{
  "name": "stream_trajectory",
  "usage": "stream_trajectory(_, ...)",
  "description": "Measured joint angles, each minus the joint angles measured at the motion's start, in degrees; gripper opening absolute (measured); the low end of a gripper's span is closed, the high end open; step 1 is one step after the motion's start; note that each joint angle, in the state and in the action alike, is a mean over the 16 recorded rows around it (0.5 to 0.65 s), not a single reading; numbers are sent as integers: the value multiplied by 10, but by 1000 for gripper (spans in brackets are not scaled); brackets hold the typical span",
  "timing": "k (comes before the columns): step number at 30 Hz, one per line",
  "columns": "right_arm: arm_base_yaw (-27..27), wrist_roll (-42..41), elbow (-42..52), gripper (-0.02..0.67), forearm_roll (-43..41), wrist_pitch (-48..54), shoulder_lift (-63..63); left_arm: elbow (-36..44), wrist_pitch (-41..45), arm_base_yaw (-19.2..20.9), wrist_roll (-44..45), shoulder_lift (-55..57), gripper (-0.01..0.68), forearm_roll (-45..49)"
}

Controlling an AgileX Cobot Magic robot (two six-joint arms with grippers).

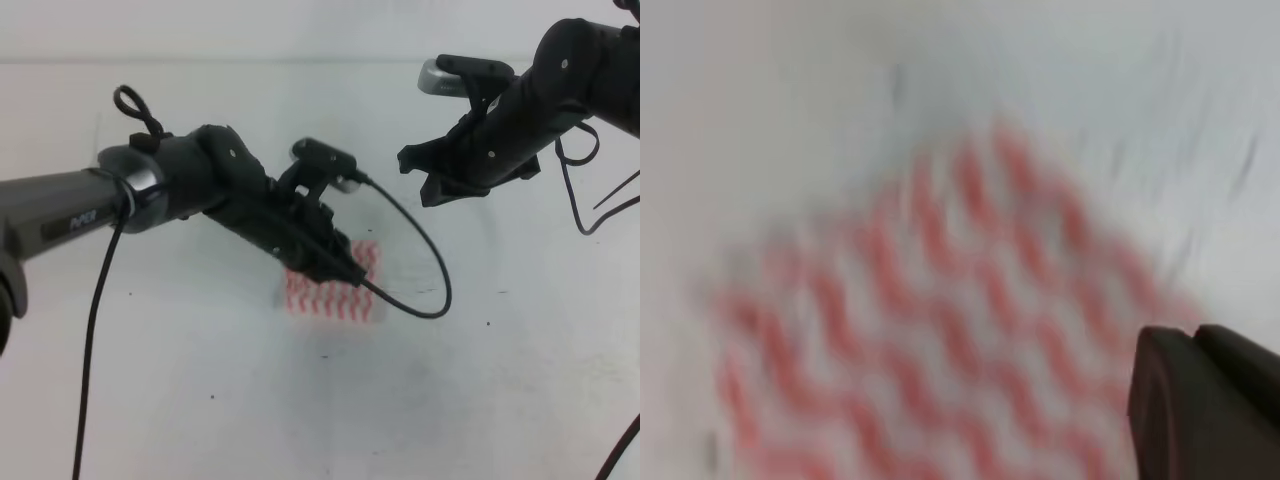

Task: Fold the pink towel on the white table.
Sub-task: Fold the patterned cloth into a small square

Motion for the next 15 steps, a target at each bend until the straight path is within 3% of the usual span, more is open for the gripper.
stream_trajectory(8,0,0,0,-18,3,2,-1,0,30,1,-110,0,-3,125)
stream_trajectory(15,0,0,0,-18,7,4,-1,0,18,1,-124,4,-3,158)
